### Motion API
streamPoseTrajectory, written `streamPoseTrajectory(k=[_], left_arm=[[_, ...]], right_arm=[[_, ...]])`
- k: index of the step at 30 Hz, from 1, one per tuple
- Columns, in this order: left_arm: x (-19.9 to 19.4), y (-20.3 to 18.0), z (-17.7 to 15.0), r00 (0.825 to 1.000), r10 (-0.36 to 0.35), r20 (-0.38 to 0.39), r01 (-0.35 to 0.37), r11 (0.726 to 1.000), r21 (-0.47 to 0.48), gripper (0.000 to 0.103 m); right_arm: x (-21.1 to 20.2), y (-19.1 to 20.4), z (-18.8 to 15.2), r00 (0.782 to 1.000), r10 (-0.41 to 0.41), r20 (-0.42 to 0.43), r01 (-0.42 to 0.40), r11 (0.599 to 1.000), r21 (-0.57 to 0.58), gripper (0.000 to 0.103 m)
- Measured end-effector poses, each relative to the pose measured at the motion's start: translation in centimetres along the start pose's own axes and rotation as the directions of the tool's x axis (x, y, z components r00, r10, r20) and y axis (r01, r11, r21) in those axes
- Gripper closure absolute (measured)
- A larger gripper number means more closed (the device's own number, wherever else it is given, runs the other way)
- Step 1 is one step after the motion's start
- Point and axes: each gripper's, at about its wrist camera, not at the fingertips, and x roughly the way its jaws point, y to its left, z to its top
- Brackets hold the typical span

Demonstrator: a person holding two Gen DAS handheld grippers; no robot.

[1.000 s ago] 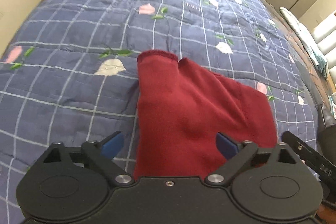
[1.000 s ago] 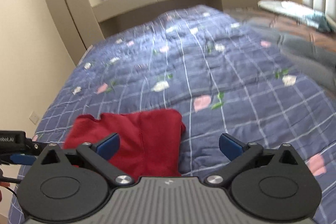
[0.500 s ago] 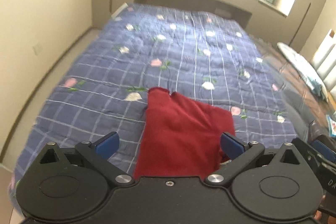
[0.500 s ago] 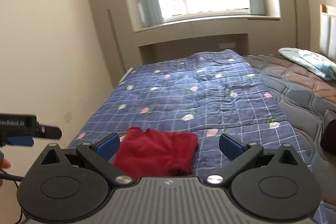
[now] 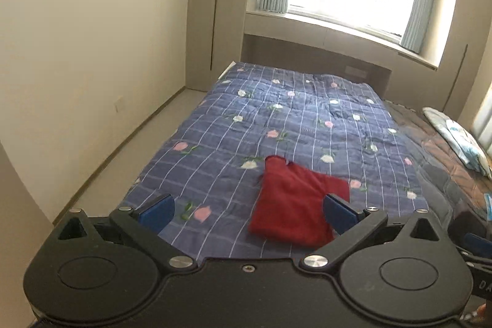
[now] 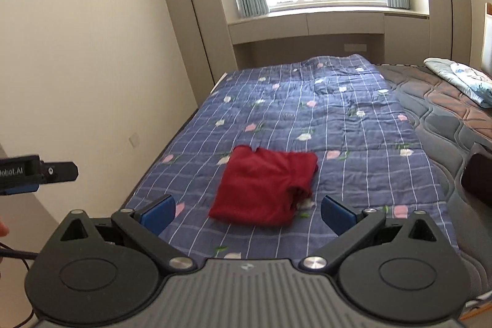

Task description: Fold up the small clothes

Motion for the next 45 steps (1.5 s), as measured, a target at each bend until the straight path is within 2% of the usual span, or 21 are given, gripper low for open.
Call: streamPoseTrajectory(k=[4,13,19,26,45], left_arm=[[-1.9,1.6,-1.9,1.000,-0.004,-0.016,0.004,1.000,0.003,0.001],[-1.5,4.7,-4.5,0.995,-0.044,-0.084,0.050,0.997,0.061,0.001],[-1.5,5.4,-4.5,0.991,-0.095,-0.095,0.105,0.989,0.104,0.001],[-1.2,5.8,-4.5,0.987,-0.119,-0.112,0.131,0.985,0.110,0.001],[-1.6,6.4,-4.5,0.988,-0.117,-0.103,0.127,0.987,0.095,0.001]], right_arm=[[-0.6,1.6,-0.8,0.999,-0.011,-0.039,0.010,1.000,-0.016,0.000],[-1.1,4.5,-2.5,0.996,-0.062,-0.061,0.063,0.998,0.017,0.000],[-1.7,5.5,-2.7,0.994,-0.095,-0.048,0.096,0.995,0.020,0.000],[-1.9,5.8,-2.8,0.992,-0.112,-0.051,0.114,0.993,0.028,0.000],[-1.9,6.0,-2.6,0.993,-0.104,-0.047,0.105,0.994,0.008,0.000]])
